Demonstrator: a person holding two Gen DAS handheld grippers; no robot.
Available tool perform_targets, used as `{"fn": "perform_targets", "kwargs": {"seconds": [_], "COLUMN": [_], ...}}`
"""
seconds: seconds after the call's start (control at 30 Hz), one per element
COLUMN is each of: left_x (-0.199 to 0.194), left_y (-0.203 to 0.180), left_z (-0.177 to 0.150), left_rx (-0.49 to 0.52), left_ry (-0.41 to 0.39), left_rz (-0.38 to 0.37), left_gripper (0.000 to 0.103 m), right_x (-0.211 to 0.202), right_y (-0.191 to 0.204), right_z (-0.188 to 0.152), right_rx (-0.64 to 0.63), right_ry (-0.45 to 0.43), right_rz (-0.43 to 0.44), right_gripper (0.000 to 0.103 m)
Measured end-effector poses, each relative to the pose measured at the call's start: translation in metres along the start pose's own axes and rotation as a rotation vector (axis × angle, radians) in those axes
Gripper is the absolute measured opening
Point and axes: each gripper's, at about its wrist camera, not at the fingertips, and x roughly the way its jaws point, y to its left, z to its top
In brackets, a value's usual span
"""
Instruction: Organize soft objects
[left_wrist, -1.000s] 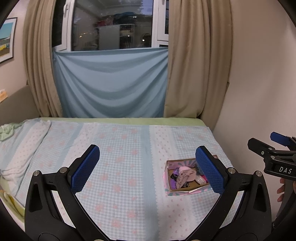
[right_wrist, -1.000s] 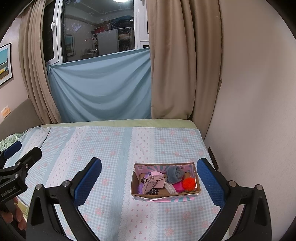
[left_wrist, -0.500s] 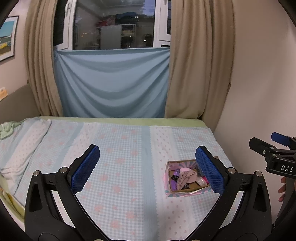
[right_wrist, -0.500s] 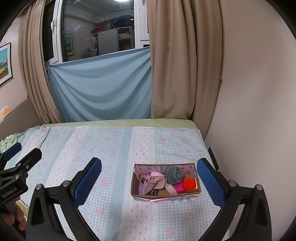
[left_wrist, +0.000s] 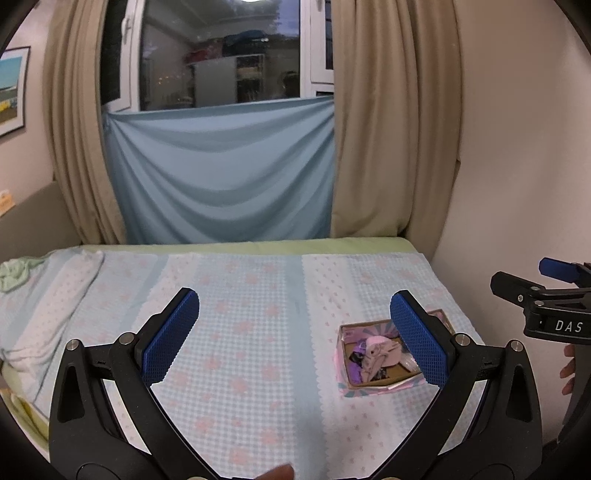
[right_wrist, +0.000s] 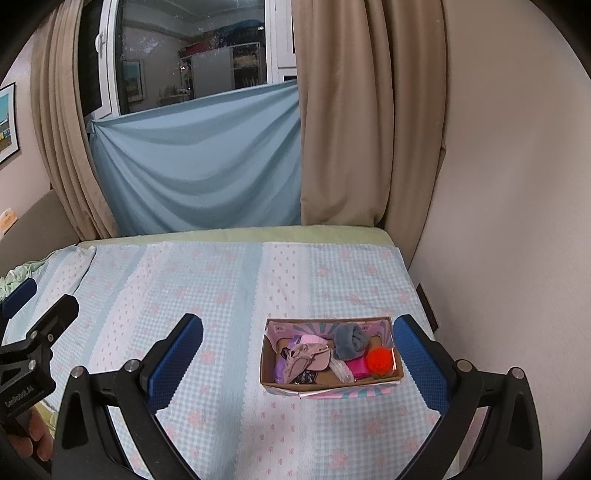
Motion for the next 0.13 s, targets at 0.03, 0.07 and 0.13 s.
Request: {"fn": "perform_targets", "kwargs": {"seconds": [0.03,0.07,0.13], "left_x": [0.0030,0.0050,0.0106], "left_y": [0.0001,0.0002,0.0004], "left_z": [-0.0006,-0.0014,-0.0032], "left_rx": [-0.001,-0.001,-0.001], "left_ry": [0.006,0.011,0.017], "left_rz": [-0.006,-0.009,-0.013], "left_gripper": [0.103,0.103,0.103], "right_x": [0.0031,0.0058,0.0117], "right_y": [-0.0002,0.0003,0.0008], "right_z": [-0.0001,-0.0001,0.0003], "right_rx": [0.000,0.000,0.004], "right_ry": [0.006,0.016,0.030], "right_rz": [-0.003,-0.007,-0.014], "right_gripper": [0.102,0.102,0.102]}}
